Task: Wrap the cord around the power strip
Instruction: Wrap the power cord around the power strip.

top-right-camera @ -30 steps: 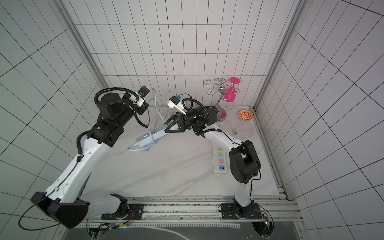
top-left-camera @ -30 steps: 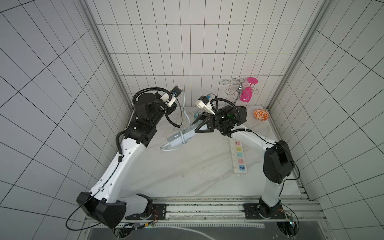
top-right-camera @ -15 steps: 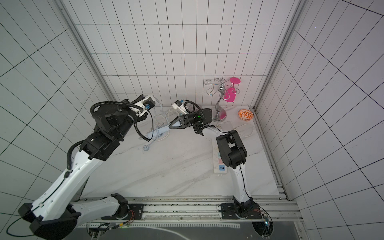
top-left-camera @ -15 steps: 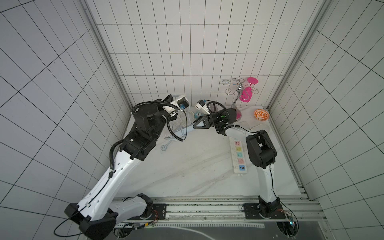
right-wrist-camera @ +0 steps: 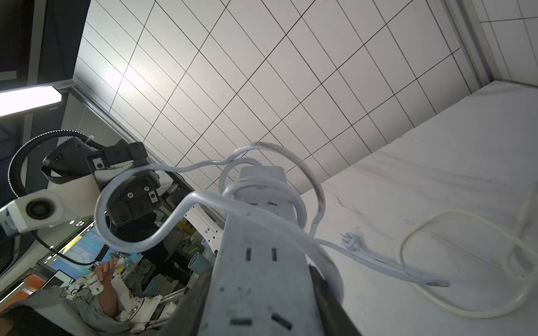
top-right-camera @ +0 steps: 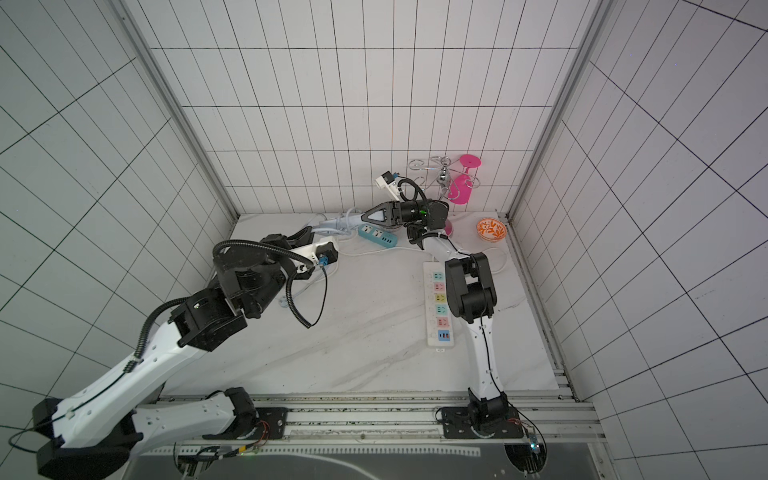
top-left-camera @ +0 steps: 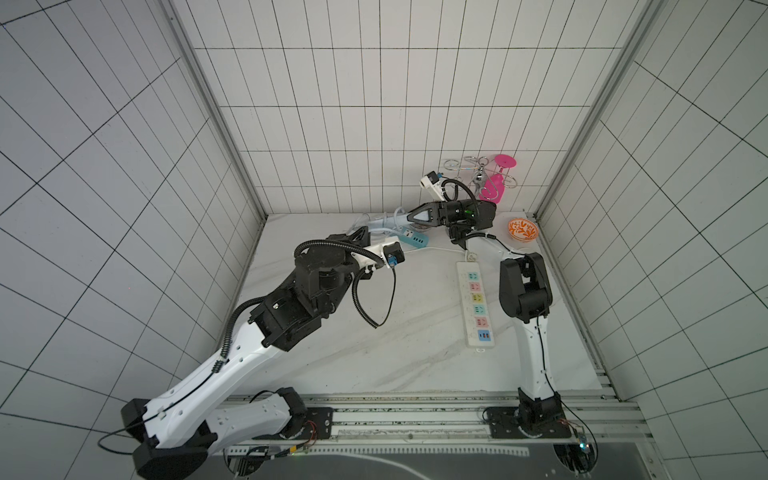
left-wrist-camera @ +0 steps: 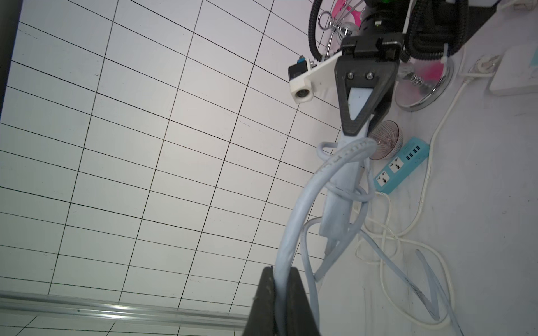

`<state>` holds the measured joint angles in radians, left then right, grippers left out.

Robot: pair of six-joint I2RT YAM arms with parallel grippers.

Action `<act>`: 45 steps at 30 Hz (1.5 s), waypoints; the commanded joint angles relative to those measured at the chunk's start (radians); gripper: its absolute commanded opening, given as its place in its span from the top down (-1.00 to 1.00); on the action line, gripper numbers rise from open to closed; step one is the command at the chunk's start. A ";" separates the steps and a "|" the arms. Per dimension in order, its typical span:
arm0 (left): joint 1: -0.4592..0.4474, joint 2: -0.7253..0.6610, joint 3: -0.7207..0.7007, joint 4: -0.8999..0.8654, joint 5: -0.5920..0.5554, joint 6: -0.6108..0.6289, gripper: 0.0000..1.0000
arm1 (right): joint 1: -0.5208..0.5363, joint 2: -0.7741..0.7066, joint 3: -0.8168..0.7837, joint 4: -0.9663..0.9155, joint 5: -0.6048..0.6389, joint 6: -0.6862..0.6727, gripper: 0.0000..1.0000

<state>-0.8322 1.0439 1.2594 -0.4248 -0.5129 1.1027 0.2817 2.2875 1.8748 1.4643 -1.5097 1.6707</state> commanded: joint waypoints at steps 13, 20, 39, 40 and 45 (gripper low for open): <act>-0.048 -0.024 -0.013 -0.040 -0.040 0.082 1.00 | -0.088 -0.210 -0.080 0.031 0.031 -0.062 1.00; -0.096 -0.036 0.002 0.010 0.242 -0.162 1.00 | -0.087 -0.237 -0.084 -0.124 0.150 -0.253 1.00; -0.059 -0.016 -0.258 0.364 0.501 -0.353 1.00 | -0.085 -0.121 0.540 0.231 0.506 0.262 1.00; -0.051 -0.015 -0.265 0.385 0.514 -0.369 1.00 | -0.085 -0.138 0.543 0.238 0.515 0.272 1.00; -0.017 -0.018 -0.327 0.510 0.614 -0.461 0.86 | -0.081 -0.210 0.563 0.243 0.521 0.315 1.00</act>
<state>-0.8619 1.0172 0.9813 0.0620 -0.0006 0.7166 0.2035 2.1616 2.3291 1.5917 -1.1458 1.8763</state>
